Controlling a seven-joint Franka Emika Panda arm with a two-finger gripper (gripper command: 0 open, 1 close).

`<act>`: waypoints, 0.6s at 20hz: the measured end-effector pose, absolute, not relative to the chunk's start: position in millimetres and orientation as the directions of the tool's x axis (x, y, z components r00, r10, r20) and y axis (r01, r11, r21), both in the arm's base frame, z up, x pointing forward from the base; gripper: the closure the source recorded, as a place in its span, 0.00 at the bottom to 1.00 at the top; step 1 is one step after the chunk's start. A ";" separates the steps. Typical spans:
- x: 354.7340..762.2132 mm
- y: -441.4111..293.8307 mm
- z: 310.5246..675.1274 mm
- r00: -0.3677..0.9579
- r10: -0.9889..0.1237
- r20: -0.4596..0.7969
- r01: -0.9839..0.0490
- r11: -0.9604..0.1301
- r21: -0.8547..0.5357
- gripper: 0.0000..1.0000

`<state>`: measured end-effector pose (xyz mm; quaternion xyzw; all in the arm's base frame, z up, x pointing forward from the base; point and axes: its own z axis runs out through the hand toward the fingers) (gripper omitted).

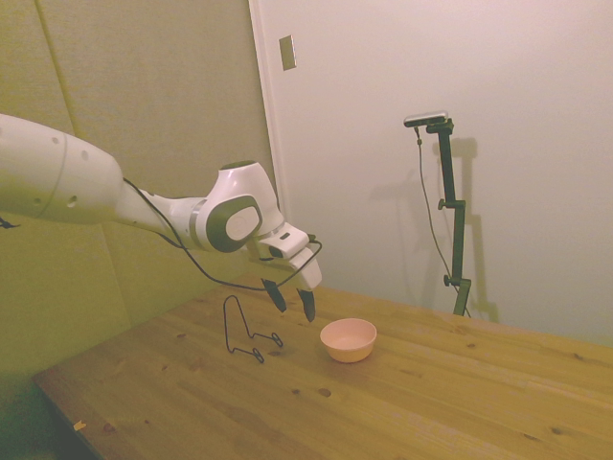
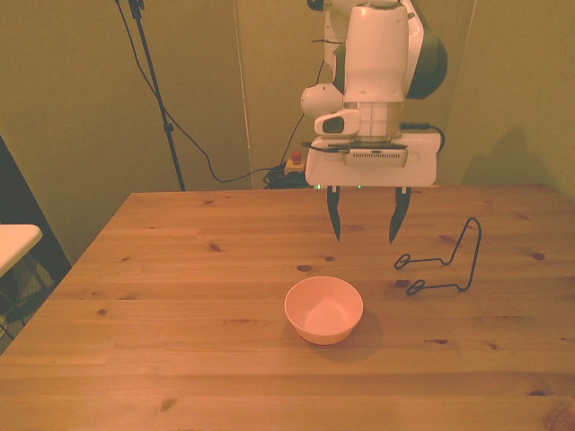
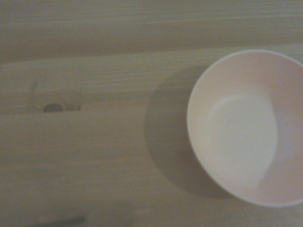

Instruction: Load the bowl

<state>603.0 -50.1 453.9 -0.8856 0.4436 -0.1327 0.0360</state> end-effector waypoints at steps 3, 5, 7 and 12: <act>626.7 -57.3 445.9 0.545 -0.811 0.212 -0.794 -0.580 -0.180 0.00; 640.8 -60.2 440.1 0.530 -0.819 0.218 -0.804 -0.568 -0.177 0.00; 653.4 -60.6 430.5 0.521 -0.825 0.217 -0.812 -0.558 -0.172 0.00; 680.2 -58.8 397.9 0.516 -0.831 0.206 -0.825 -0.547 -0.143 0.00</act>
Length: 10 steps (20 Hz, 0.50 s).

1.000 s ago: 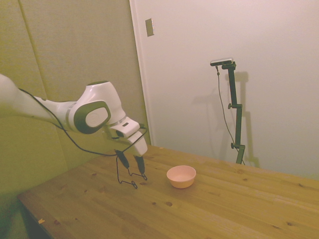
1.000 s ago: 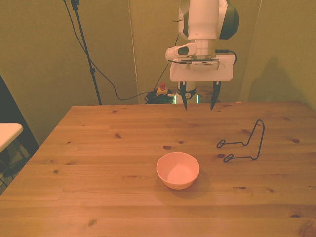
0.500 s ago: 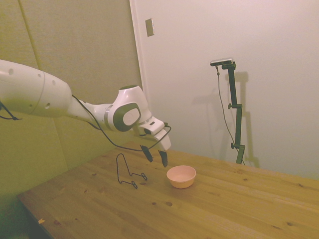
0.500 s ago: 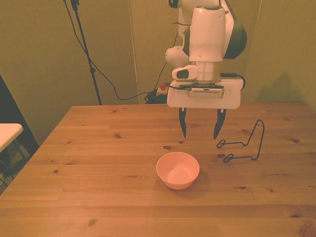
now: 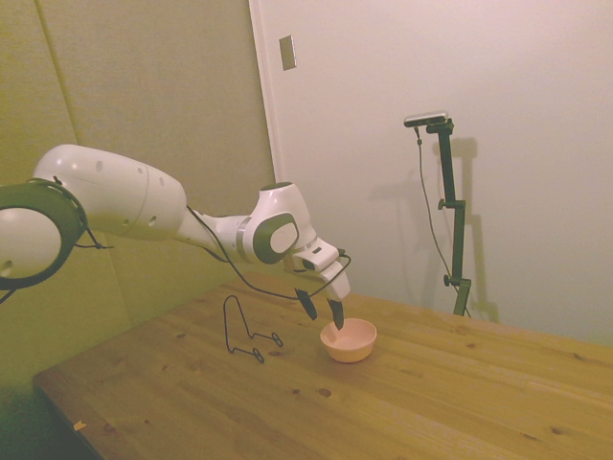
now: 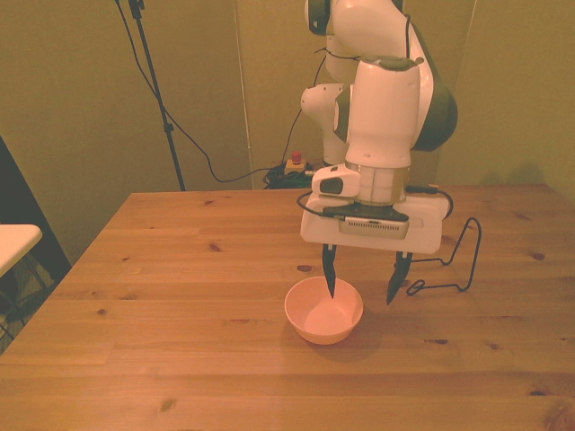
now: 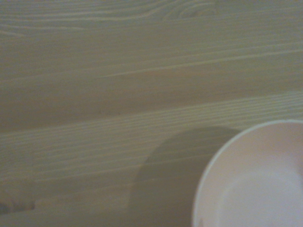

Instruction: Load the bowl

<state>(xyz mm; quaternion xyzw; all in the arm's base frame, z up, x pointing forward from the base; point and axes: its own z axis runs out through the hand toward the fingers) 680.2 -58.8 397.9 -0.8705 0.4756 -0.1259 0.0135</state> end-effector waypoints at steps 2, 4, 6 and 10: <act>686.4 -58.5 385.6 0.515 -0.834 0.198 -0.830 -0.543 -0.127 1.00; 689.9 -59.1 375.6 0.515 -0.836 0.191 -0.835 -0.539 -0.112 1.00; 691.3 -60.2 369.1 0.515 -0.837 0.183 -0.838 -0.537 -0.098 1.00; 691.6 -65.3 366.5 0.509 -0.841 0.184 -0.843 -0.531 -0.092 1.00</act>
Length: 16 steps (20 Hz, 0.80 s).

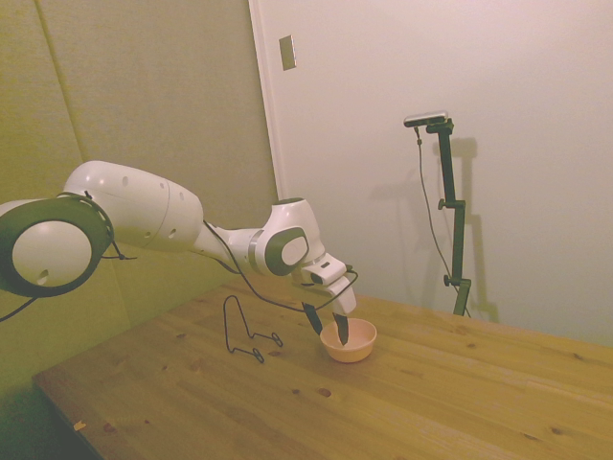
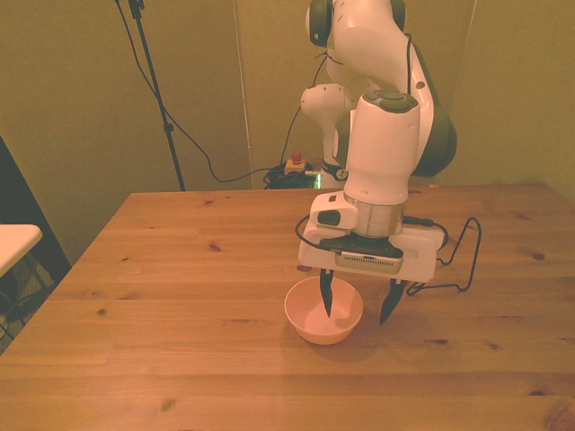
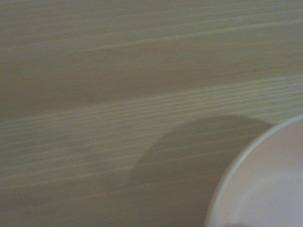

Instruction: Load the bowl

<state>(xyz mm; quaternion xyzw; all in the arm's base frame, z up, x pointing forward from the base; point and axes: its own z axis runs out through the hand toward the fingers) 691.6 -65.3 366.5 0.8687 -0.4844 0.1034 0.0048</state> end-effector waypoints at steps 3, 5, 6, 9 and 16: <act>690.9 -70.3 366.4 0.503 -0.844 0.186 -0.847 -0.524 -0.090 1.00; 690.1 -74.4 365.7 0.498 -0.847 0.187 -0.850 -0.519 -0.087 1.00; 689.7 -76.2 365.1 0.496 -0.848 0.187 -0.852 -0.517 -0.086 1.00; 688.7 -78.8 363.6 0.492 -0.851 0.183 -0.854 -0.513 -0.086 1.00; 686.9 -84.9 360.7 0.483 -0.858 0.174 -0.860 -0.502 -0.089 1.00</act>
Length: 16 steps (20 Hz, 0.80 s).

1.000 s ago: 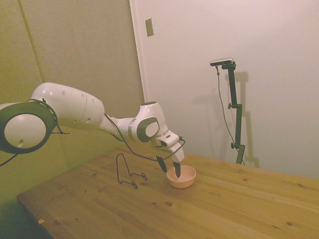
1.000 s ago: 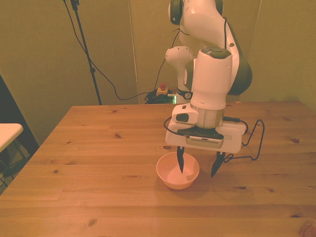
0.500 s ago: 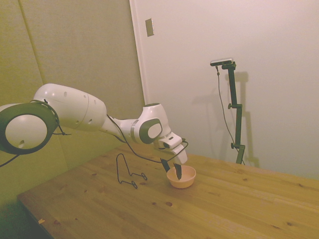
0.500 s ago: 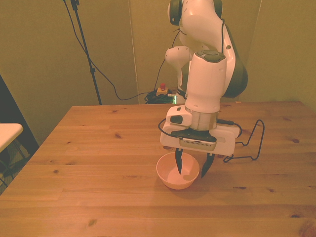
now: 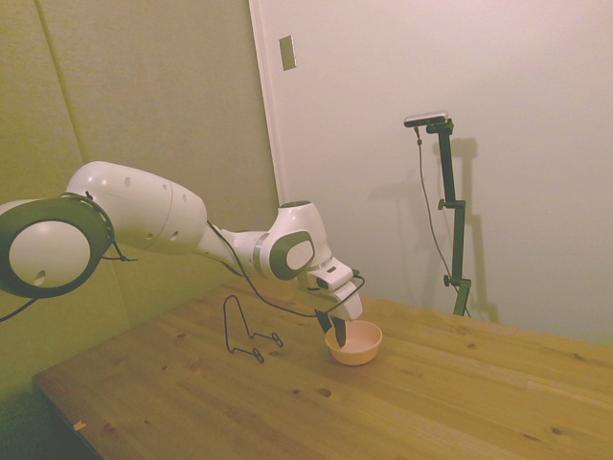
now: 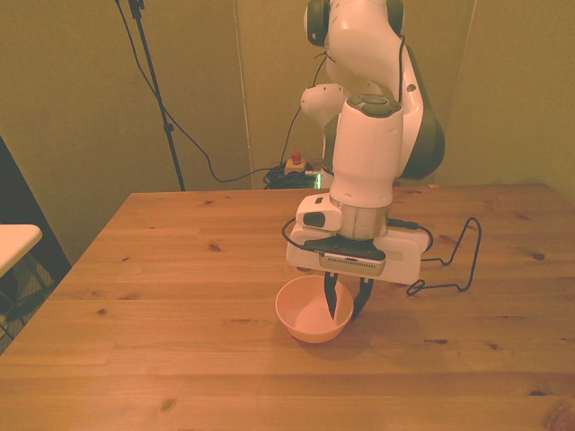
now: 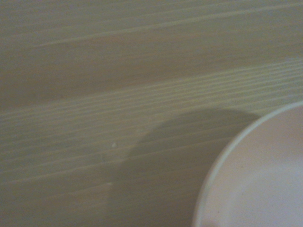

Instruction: Load the bowl

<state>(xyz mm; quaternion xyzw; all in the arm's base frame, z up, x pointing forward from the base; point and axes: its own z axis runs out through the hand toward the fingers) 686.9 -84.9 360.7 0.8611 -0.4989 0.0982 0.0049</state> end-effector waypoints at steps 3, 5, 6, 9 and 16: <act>686.3 -90.3 360.6 0.479 -0.862 0.165 -0.861 -0.498 -0.100 1.00; 686.5 -94.4 362.7 0.482 -0.861 0.161 -0.857 -0.502 -0.115 1.00; 686.4 -96.5 364.9 0.485 -0.860 0.161 -0.855 -0.505 -0.121 1.00; 685.1 -102.1 371.1 0.491 -0.858 0.149 -0.848 -0.510 -0.141 1.00; 677.5 -102.4 386.3 0.528 -0.844 0.094 -0.824 -0.535 -0.184 1.00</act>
